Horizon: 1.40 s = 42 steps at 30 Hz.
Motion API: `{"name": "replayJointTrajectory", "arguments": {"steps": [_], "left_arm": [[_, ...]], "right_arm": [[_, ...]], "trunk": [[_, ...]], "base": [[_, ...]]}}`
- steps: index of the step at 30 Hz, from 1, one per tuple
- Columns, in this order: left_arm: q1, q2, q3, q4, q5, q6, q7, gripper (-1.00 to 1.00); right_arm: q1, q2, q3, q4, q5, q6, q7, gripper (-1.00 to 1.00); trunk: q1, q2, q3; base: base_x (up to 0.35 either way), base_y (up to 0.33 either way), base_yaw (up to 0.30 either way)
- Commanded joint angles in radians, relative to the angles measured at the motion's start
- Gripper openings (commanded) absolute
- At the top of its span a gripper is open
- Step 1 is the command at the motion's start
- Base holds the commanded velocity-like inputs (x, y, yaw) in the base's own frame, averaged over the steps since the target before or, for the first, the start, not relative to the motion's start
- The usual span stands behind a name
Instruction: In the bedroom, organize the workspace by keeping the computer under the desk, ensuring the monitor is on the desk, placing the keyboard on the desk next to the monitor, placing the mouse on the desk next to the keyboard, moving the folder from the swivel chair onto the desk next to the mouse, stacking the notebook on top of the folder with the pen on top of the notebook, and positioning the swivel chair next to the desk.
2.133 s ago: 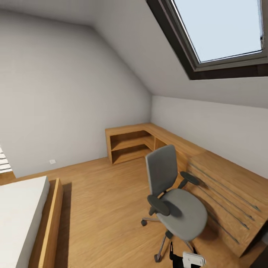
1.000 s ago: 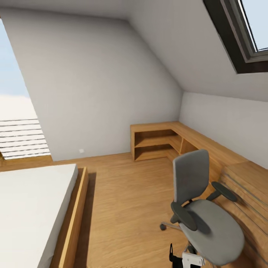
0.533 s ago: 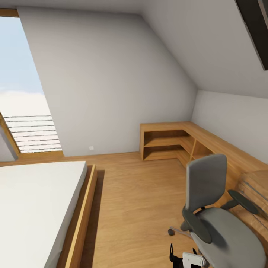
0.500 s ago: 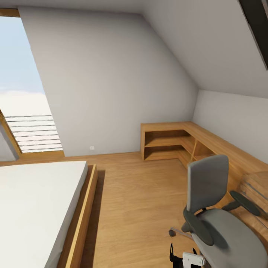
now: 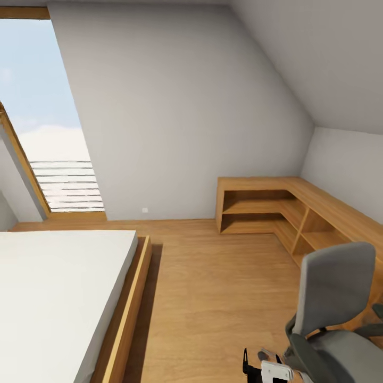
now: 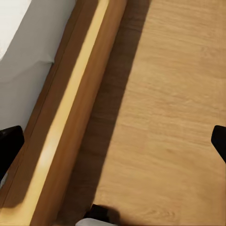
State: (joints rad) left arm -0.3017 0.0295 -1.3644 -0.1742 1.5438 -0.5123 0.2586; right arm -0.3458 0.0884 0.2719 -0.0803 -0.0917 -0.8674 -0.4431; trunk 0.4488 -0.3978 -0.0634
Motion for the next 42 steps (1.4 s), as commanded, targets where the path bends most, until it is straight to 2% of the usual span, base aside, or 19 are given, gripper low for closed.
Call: {"name": "replayJointTrajectory", "arguments": {"steps": [1, 12, 42], "left_arm": [[-0.001, 0.001, -0.009, -0.004, 0.002, -0.002, 0.010, 1.00], [-0.001, 0.001, -0.009, -0.004, 0.002, -0.002, 0.010, 1.00], [-0.001, 0.001, -0.009, -0.004, 0.002, -0.002, 0.010, 1.00]], "right_arm": [[-0.001, 0.000, 0.009, 0.001, -0.009, -0.004, -0.002, 1.00], [-0.001, -0.001, 0.009, 0.000, -0.009, -0.004, -0.002, 1.00], [-0.001, -0.005, 0.005, 0.000, -0.009, -0.002, 0.002, 1.00]], "trunk": [[0.001, -0.002, -0.003], [0.001, -0.002, -0.013], [0.001, -0.002, -0.014]], "base": [[0.320, 0.000, 0.191], [0.320, 0.000, 0.144], [0.321, 0.000, 0.006]]}}
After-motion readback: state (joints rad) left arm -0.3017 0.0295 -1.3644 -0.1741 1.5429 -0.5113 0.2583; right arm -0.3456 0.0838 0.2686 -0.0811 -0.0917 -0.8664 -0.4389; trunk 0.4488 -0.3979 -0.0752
